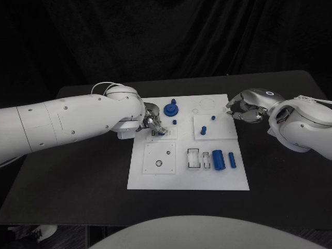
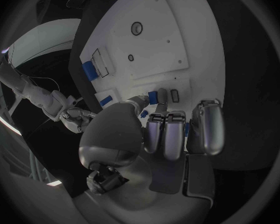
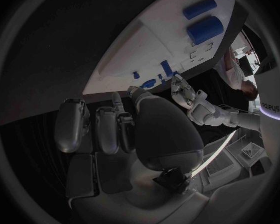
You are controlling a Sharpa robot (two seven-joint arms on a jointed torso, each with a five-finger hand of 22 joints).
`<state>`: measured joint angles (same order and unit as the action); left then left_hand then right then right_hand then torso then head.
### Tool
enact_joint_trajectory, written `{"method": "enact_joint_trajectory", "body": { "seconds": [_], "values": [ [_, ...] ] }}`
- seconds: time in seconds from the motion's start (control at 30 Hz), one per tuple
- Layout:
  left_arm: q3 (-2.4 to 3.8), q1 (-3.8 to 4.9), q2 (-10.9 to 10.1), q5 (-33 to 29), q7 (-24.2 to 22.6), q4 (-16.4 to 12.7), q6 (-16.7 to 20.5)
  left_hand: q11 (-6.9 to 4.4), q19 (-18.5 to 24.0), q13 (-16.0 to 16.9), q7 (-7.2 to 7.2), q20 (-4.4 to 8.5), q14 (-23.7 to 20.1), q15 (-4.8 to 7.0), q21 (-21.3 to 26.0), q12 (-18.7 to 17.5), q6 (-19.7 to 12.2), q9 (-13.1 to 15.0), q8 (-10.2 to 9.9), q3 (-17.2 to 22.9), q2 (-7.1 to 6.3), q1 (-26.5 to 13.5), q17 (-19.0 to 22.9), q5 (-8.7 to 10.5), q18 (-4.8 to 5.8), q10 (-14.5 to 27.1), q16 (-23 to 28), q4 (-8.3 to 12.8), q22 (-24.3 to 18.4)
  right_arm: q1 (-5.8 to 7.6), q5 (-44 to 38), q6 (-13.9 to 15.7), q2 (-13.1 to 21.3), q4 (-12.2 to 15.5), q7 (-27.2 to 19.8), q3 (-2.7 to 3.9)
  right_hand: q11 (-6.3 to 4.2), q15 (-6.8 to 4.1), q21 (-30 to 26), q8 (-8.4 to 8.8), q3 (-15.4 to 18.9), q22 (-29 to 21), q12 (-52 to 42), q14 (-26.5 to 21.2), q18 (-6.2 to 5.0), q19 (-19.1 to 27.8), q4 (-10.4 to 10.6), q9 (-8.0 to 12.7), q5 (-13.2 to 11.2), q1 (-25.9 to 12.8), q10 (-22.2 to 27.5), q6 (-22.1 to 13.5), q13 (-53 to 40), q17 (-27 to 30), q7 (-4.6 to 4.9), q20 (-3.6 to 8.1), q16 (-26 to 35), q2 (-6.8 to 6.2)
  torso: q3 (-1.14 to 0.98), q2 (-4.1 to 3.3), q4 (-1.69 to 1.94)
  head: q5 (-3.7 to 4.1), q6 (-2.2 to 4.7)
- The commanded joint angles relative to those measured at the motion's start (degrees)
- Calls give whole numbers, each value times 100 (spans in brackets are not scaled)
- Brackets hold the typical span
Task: Assemble the parts on the task board
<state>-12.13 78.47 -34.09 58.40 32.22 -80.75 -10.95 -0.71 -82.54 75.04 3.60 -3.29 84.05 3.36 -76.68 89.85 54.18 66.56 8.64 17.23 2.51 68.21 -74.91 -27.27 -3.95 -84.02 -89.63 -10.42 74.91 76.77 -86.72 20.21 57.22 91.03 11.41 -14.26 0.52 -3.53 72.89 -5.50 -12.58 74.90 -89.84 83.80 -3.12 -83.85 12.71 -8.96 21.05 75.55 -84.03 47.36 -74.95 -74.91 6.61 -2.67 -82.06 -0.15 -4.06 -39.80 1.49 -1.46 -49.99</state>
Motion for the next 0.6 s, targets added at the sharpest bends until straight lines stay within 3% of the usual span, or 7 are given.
{"method": "enact_joint_trajectory", "body": {
  "seconds": [0.03, 0.2, 0.6],
  "values": [
    [-3, -22, -12, -20, -141, -9, 101, 11, 0, 1496, -12, 25, 595, -1, 41, 15, 9, 37, 34, 328, -80, -16, -1509, -80, 45, -598, -37, 202, 926, -13, -3, -56, 3, 7, 112, 4, 29, 40, -36, 29, -33, 1003, 1, 419, -62, -33, 9, 7, 27, 39, -577, 51, -1489, -663, 3, -38, 27, -24, 0, -1, -1, -1, -1],
    [-3, -22, -42, -20, -265, -38, 280, 10, -5, 1496, -10, 28, 595, 1, 48, 15, 9, 114, 76, 631, -166, -68, -1509, -134, 45, -598, -37, 361, 940, -14, -3, -62, 5, 6, 119, 4, 30, 41, -66, 30, -49, 995, 8, 416, -68, -24, -4, 9, 31, 51, -569, 56, -1481, -654, 5, -39, 36, -24, 0, 0, -1, -6, -1],
    [-3, -23, -104, -20, -551, -55, 547, 9, 18, 1496, -9, 27, 595, -1, 95, 15, 23, 179, 119, 810, -243, -118, -1509, -109, 36, -598, -37, 488, 936, -14, -3, -64, 10, 8, 136, 4, 31, 41, -79, 32, -58, 991, 11, 413, -70, -19, -12, 11, 33, 58, -565, 57, -1478, -643, 7, -39, 47, -24, 1, 2, 0, -7, -1]
  ]
}}
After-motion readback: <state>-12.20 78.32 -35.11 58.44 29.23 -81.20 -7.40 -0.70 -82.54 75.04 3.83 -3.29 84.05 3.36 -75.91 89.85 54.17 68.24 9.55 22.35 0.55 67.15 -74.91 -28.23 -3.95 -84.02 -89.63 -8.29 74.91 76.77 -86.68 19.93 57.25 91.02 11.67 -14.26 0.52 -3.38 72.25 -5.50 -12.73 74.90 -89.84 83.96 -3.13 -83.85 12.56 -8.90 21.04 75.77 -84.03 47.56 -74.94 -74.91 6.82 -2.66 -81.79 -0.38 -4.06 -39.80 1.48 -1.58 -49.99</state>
